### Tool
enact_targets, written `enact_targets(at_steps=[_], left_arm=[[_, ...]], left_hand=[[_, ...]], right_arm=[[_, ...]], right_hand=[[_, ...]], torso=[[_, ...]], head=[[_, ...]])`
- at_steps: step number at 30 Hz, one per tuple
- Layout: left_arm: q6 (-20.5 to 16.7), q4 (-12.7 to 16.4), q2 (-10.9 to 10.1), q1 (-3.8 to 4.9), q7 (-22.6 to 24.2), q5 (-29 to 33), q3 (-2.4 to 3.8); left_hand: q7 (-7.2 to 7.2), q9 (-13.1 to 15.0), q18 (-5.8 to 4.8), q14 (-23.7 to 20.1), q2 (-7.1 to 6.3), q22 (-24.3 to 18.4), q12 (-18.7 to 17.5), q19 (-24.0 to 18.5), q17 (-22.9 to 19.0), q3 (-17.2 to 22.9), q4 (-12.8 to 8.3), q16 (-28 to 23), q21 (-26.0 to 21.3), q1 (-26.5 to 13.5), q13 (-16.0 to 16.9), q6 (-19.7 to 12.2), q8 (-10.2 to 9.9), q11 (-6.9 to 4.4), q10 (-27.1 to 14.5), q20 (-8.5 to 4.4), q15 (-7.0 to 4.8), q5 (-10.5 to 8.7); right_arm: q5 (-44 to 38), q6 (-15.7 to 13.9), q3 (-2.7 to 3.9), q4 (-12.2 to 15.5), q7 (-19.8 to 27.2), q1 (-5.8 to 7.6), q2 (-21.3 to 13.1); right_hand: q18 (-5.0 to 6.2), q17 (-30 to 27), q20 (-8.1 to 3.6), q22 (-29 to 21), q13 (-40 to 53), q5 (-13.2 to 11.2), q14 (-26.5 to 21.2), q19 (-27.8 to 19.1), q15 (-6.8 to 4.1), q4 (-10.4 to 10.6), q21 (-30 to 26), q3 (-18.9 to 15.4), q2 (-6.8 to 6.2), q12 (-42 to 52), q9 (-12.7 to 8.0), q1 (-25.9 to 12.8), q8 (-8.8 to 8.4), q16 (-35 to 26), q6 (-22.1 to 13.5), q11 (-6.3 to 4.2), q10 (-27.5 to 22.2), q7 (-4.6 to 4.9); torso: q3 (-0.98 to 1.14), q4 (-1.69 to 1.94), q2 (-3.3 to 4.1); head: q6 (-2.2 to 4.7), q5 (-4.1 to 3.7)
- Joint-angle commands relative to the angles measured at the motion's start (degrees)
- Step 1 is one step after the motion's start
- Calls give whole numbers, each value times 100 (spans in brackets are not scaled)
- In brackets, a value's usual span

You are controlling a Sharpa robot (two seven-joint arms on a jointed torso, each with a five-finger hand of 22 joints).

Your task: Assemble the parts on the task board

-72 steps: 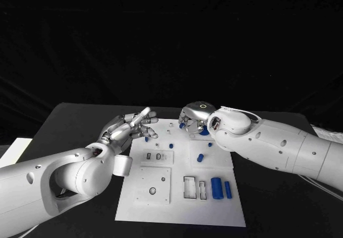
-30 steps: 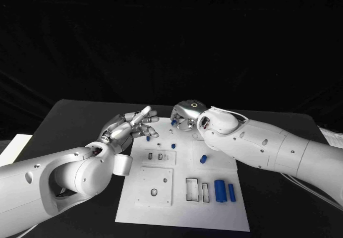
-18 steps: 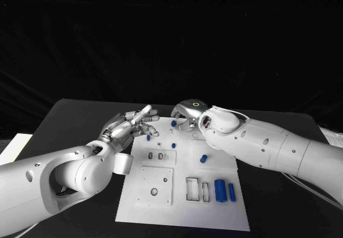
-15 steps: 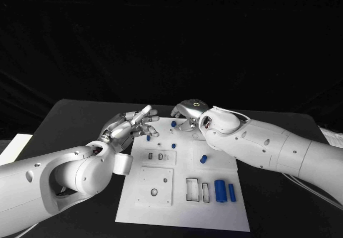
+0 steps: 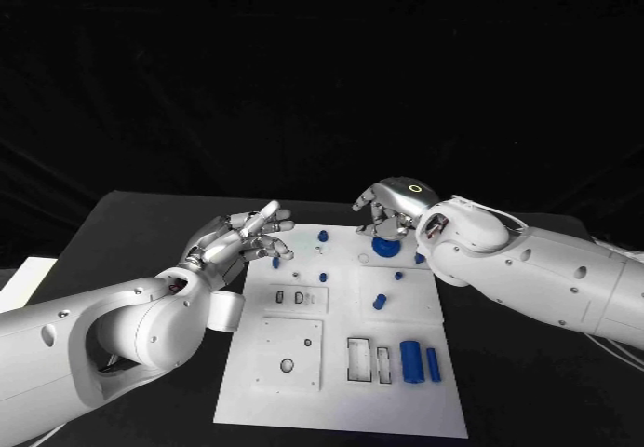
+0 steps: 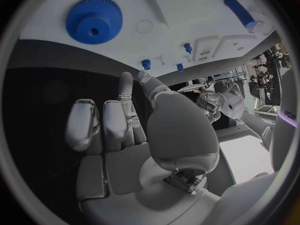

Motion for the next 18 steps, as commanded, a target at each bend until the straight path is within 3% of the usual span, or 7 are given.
enact_targets(at_steps=[1, 2, 6, 10, 13, 18], left_arm=[[156, 19, -9, 12, 22, 4, 3], [159, 19, -13, 13, 23, 4, 3], [163, 10, -25, 13, 21, 4, 3], [169, 2, -32, 14, 21, 4, 3], [172, -2, -34, 14, 20, 4, 3], [186, -12, -22, 14, 1, 4, 3]], left_hand=[[20, -4, 52, -33, 45, 8, -27, -36, 6, -9, -33, -22, 22, 11, -7, 7, -23, 48, -8, -10, 9, -23], [20, -4, 52, -33, 45, 8, -27, -36, 6, -9, -33, -22, 22, 11, -7, 7, -23, 48, -8, -10, 9, -23], [19, -4, 52, -33, 47, 9, -28, -37, 6, -8, -35, -22, 22, 13, -7, 7, -23, 47, -9, -10, 9, -23], [19, -4, 52, -33, 47, 9, -28, -37, 6, -8, -35, -22, 22, 13, -7, 7, -23, 47, -9, -10, 9, -23], [19, -4, 52, -33, 47, 9, -28, -37, 6, -8, -35, -22, 22, 13, -7, 7, -23, 47, -9, -10, 9, -23], [17, -3, 53, -34, 50, 9, -30, -40, 9, -6, -39, -23, 23, 17, -7, 7, -24, 47, -9, -9, 9, -23]], right_arm=[[959, 380, 13, 138, -275, 19, -195], [1066, 475, 17, 167, -299, 23, -264], [1278, 808, 25, 216, -364, 29, -454], [1099, 983, 27, 204, -364, 9, -540], [945, 1052, 27, 140, -390, -15, -539], [658, 1135, 28, 59, -412, -70, -496]], right_hand=[[-121, 705, 44, 379, 2180, 176, 277, 133, 110, 174, 207, -236, -17, 2082, 25, -30, 150, 468, -204, 55, 49, 31], [-144, 861, 79, 465, 2582, 217, 294, 166, 79, 241, 253, -299, 14, 2443, 30, -60, 195, 565, -257, 77, 139, 70], [-198, 1273, 100, 792, 3343, 335, 359, 318, 128, 370, 409, -522, -13, 3108, 43, -74, 310, 829, -408, 131, 340, 91], [-209, 1676, 120, 873, 3727, 342, 416, 355, 164, 469, 449, -681, -3, 3432, 61, -28, 438, 1066, -476, 157, 463, 102], [-226, 1993, 149, 959, 4029, 365, 462, 401, 189, 553, 488, -784, 10, 3690, 66, 53, 527, 1246, -564, 189, 591, 126], [-257, 2210, 168, 1111, 4331, 457, 496, 478, 205, 610, 555, -845, 23, 3955, 74, 112, 625, 1363, -598, 201, 759, 134]], torso=[[14, -64, -11], [19, -72, -12], [33, -85, -6], [17, -71, -7], [23, -79, -3], [17, -54, 1]], head=[[31, -14], [37, -18], [48, -32], [66, -63], [71, -67], [67, -94]])
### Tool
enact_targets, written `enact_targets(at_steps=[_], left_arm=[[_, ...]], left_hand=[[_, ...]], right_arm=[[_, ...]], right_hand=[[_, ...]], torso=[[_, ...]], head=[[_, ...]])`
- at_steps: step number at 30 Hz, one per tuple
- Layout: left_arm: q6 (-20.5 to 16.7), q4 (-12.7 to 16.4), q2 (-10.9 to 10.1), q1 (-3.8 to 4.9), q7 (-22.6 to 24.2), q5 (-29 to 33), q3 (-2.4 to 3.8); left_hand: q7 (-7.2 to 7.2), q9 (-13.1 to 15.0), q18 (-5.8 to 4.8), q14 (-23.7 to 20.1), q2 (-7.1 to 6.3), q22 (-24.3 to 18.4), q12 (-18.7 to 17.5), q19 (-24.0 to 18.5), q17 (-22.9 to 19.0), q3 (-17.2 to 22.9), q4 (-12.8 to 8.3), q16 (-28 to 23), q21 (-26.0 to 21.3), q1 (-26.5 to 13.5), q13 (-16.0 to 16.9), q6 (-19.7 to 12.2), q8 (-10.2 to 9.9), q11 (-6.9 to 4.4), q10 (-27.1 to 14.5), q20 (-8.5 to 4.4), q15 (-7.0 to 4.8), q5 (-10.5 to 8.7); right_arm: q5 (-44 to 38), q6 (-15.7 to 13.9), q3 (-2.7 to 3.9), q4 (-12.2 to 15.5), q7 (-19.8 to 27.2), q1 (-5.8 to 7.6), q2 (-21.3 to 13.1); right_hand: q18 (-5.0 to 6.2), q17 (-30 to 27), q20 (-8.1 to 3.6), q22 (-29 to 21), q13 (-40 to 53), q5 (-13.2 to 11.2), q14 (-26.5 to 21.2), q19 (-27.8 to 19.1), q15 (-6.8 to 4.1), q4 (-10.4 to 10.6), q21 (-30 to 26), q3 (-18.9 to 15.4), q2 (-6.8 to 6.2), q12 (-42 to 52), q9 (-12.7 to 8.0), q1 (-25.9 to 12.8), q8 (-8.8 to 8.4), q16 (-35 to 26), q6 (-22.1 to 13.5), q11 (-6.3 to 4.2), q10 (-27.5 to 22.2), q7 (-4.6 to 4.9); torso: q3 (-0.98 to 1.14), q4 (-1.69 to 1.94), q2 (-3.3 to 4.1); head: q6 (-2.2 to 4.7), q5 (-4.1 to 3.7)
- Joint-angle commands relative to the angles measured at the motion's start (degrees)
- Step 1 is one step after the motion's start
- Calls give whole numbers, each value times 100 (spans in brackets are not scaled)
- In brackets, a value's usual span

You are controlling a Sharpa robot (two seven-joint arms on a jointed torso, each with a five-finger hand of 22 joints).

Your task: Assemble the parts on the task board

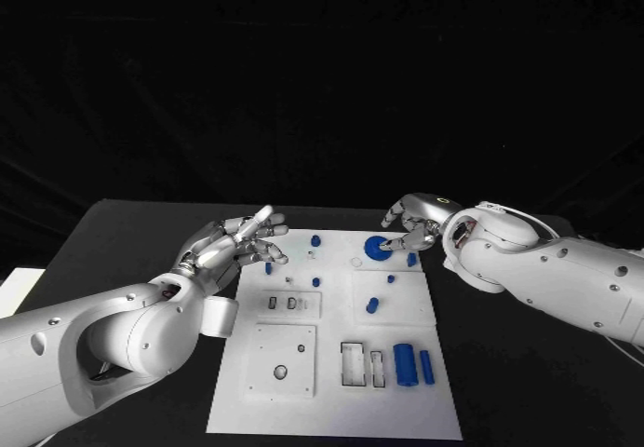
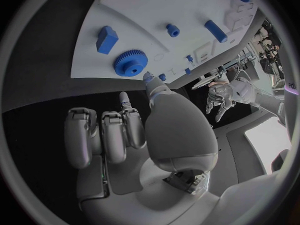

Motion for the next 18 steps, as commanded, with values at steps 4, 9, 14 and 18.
enact_targets(at_steps=[4, 9, 14, 18], left_arm=[[154, -13, 9, 8, 1, 4, 3], [149, -24, 8, 7, -6, 4, 3], [150, -30, 9, 7, -8, 4, 3], [151, -32, 10, 7, -9, 4, 3]], left_hand=[[17, -3, 52, -34, 50, 9, -30, -40, 5, -6, -39, -23, 23, 17, -7, 7, -24, 47, -9, -9, 9, -23], [17, -3, 53, -35, 56, 9, -32, -43, 8, -2, -45, -23, 24, 24, -8, 8, -26, 46, -10, -9, 8, -23], [17, -3, 53, -35, 56, 9, -32, -43, 8, -2, -45, -23, 24, 24, -8, 8, -26, 46, -10, -9, 8, -23], [17, -3, 53, -36, 58, 9, -33, -44, 9, -1, -48, -24, 24, 27, -8, 7, -27, 46, -11, -9, 8, -23]], right_arm=[[-349, 344, 3, -55, -69, -63, 70], [-392, 407, 3, -88, -49, -96, 117], [-436, 450, 2, -177, -36, -138, 177], [-446, 435, 2, -220, -16, -161, 204]], right_hand=[[-48, 1022, 11, 255, 820, 45, 493, 41, 52, 19, 33, -62, -2, 66, 1, 58, 54, 55, -92, 20, 165, 7], [-53, 1051, 15, 278, 825, 75, 497, 52, 56, 30, 43, -61, 17, 67, 0, 74, 68, 70, -103, 23, 163, 10], [-54, 1060, 18, 287, 832, 88, 498, 56, 59, 32, 47, -54, 35, 70, 1, 93, 83, 75, -103, 24, 164, 11], [-54, 1062, 21, 287, 844, 95, 498, 56, 60, 33, 48, -40, 67, 78, 3, 116, 104, 77, -97, 25, 168, 10]], torso=[[-6, 7, 2], [-11, 17, 3], [-14, 11, 3], [-11, 14, 7]], head=[[-29, 4], [-37, -6], [-34, 4], [-45, 12]])
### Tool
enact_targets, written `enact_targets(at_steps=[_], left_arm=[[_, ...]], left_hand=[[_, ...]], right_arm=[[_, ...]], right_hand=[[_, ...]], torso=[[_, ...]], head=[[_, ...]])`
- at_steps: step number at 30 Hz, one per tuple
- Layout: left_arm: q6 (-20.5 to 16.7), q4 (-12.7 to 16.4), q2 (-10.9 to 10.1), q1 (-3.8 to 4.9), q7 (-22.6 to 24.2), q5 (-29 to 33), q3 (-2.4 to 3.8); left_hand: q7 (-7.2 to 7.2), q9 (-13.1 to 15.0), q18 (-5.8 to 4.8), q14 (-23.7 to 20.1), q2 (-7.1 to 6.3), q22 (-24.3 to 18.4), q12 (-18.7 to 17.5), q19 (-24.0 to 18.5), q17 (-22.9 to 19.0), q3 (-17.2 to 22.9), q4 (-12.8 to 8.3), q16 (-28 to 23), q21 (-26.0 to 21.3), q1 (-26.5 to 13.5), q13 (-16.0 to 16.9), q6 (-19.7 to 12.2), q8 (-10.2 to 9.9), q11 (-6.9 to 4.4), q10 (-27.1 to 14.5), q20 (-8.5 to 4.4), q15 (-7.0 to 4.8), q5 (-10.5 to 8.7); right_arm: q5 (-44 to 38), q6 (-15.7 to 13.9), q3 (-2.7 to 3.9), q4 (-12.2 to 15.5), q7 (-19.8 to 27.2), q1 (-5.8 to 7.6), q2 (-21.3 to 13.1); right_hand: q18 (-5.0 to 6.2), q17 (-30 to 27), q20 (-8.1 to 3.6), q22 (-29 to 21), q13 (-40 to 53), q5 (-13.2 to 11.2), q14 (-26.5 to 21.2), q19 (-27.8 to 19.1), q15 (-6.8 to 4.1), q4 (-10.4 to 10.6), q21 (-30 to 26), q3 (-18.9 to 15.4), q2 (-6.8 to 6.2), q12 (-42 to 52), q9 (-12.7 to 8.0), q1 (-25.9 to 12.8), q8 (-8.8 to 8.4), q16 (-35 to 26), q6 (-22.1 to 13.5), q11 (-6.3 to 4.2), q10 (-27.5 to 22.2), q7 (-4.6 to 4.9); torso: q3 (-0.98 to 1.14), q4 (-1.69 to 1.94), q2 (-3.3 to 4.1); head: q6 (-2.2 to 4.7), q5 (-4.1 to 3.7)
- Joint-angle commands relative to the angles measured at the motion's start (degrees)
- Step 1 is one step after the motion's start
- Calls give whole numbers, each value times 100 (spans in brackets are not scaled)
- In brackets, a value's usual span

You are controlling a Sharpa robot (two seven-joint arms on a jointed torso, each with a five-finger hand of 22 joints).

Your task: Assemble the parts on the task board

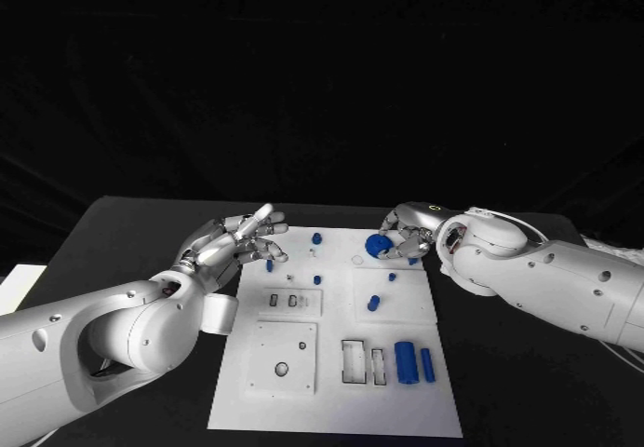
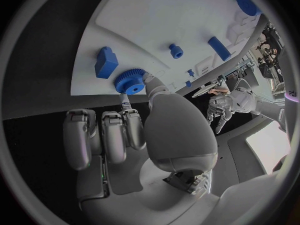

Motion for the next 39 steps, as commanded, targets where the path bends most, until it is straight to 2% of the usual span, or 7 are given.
enact_targets(at_steps=[1, 6, 18, 25, 30, 39], left_arm=[[134, -1, 8, 7, 23, 3, 4], [137, -6, 11, 7, 22, 3, 4], [141, -6, 6, 7, 15, 3, 4], [149, -6, 3, 7, 7, 3, 4], [150, -5, 3, 7, 3, 3, 4], [153, -2, 0, 7, -7, 3, 4]], left_hand=[[17, -3, 53, -36, 34, 9, -33, -44, 8, -1, -48, -24, 24, 3, -8, 7, -27, 46, -11, -9, 8, -23], [17, -3, 53, -36, 34, 9, -33, -44, 8, -1, -48, -24, 24, 3, -8, 7, -27, 46, -11, -9, 8, -23], [18, -4, 54, -37, 36, 10, -35, -46, 9, -1, -51, -25, 25, 6, -9, 6, -29, 47, -13, -8, 8, -23], [18, -4, 54, -37, 36, 10, -35, -46, 9, -1, -51, -25, 25, 6, -9, 6, -29, 47, -13, -8, 8, -23], [19, -4, 54, -38, 39, 10, -38, -49, 13, 0, -57, -26, 26, 10, -9, 5, -32, 47, -15, -7, 8, -23], [19, -4, 54, -38, 39, 10, -38, -49, 13, 0, -57, -26, 26, 10, -9, 5, -32, 47, -15, -7, 8, -23]], right_arm=[[-135, 117, -2, -34, 15, -23, 23], [-129, 67, -2, -47, 42, -30, 53], [-130, 25, -2, -57, 54, -32, 74], [-149, -1, -1, -57, 43, -32, 75], [-162, -4, -1, -47, 37, -32, 80], [-296, -1, -1, -41, -29, -31, 91]], right_hand=[[-52, 1067, 1, 297, 856, 32, 518, 39, 40, 15, 26, 18, 24, 44, 11, 54, 29, 24, -21, 24, 174, -18], [-56, 1081, 1, 322, 894, 28, 519, 49, 35, -4, 38, 79, 144, 71, 18, 109, 85, 31, 21, 16, 195, -26], [-67, 1101, -12, 378, 977, -9, 521, 75, 14, -29, 63, 152, 292, 138, 41, 119, 174, 42, 196, -6, 254, -55], [-74, 1117, -46, 420, 1024, -197, 524, 94, -26, -94, 81, 256, 383, 172, 66, 162, 202, 49, 365, -41, 289, -94], [-80, 1127, -60, 449, 1053, -218, 526, 108, -42, -97, 93, 303, 424, 196, 72, 148, 195, 54, 423, -47, 311, -103], [-83, 1131, -71, 462, 1062, -225, 527, 115, -55, -118, 99, 328, 416, 201, 78, 149, 186, 55, 472, -58, 319, -116]], torso=[[2, 0, 1], [-4, 1, 0], [-2, 0, 3], [1, -1, 4], [0, -1, 7], [0, -6, 7]], head=[[-11, 3], [-15, 9], [-24, 12], [-32, 12], [-36, 11], [-43, 7]])
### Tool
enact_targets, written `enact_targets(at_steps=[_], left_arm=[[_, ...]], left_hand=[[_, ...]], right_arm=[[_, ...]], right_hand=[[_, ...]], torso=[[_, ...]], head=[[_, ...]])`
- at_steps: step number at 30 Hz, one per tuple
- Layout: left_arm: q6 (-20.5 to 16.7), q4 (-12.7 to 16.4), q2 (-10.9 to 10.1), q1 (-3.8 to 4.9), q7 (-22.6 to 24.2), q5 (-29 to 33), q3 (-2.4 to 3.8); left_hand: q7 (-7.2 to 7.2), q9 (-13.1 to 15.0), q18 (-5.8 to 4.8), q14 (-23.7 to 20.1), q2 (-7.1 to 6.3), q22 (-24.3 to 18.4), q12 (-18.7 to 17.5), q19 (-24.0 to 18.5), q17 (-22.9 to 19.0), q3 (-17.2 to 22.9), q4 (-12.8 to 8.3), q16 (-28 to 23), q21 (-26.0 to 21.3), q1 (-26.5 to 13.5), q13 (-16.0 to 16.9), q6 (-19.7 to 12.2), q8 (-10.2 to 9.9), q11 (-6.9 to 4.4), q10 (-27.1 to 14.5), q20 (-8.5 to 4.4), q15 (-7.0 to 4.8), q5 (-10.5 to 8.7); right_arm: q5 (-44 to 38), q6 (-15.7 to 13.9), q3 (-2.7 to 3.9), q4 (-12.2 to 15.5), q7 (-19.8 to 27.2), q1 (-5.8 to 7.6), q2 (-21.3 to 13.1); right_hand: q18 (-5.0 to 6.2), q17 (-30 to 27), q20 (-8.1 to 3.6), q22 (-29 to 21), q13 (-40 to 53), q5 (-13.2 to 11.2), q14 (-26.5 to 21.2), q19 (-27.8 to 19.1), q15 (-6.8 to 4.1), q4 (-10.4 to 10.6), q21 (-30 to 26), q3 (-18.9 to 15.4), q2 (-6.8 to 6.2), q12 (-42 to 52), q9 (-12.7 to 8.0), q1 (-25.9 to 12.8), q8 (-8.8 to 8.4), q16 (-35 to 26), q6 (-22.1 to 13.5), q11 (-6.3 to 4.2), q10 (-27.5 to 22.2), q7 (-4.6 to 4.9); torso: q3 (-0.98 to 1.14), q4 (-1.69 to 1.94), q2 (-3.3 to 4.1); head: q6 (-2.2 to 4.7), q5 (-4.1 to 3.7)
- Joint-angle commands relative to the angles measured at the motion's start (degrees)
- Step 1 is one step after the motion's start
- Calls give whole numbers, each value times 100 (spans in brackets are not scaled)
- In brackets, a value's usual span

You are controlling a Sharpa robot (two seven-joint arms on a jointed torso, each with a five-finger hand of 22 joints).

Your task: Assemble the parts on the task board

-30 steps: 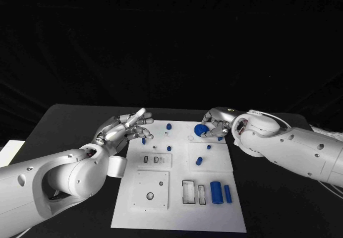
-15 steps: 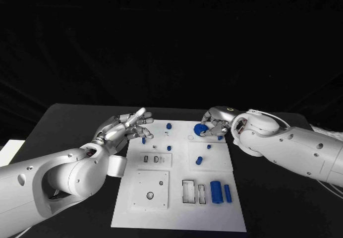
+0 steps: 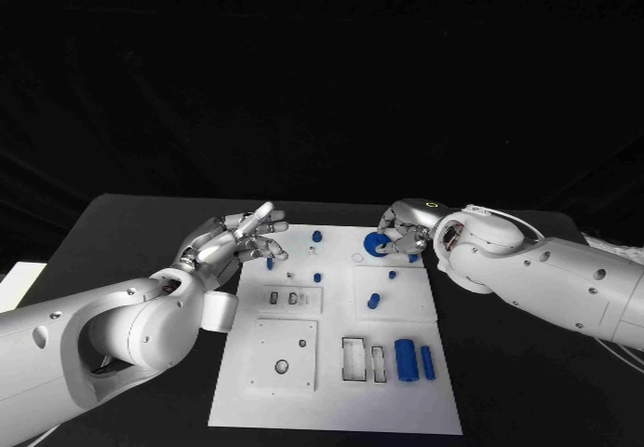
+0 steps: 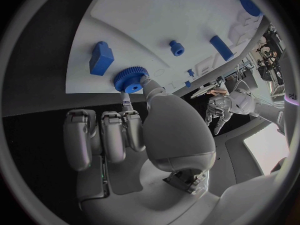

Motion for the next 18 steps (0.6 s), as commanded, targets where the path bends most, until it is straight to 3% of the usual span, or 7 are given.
enact_targets(at_steps=[1, 8, 18], left_arm=[[136, 9, 2, 7, 19, 3, 3], [144, 10, 2, 7, 12, 3, 3], [156, -3, 8, 7, 4, 3, 3]], left_hand=[[19, -4, 54, -38, 39, 7, -38, -49, 5, 1, -26, -26, 26, 10, -9, 5, -32, 27, 6, -7, 8, -23], [21, -4, 55, -41, 39, 7, -42, -53, 8, 1, -33, -28, 27, 14, -10, 2, -35, 28, 2, -6, 9, -24], [21, -4, 55, -41, 39, 7, -42, -53, 8, 1, -33, -28, 27, 14, -10, 2, -35, 28, 2, -6, 9, -24]], right_arm=[[-223, 59, -14, 2, -94, -23, 12], [-576, -118, -14, 82, -170, -23, 15], [-836, -757, -13, 500, -110, -24, -25]], right_hand=[[-84, 1135, -54, 468, 1068, -21, 525, 96, -55, -12, 33, 61, 22, 32, 8, -22, -26, 35, 74, -42, 301, -2], [-102, 1148, -92, 557, 1111, -25, 528, 141, -97, -122, 68, 220, 57, 65, 30, 65, -46, 40, 239, -97, 334, -62], [-138, 1163, -142, 728, 1188, 154, 532, 229, -145, -167, 136, 421, 74, 133, 57, 16, -111, 47, 416, -157, 392, -123]], torso=[[0, -3, 2], [1, 1, 1], [1, 2, -3]], head=[[-6, -2], [4, 0], [17, 18]])
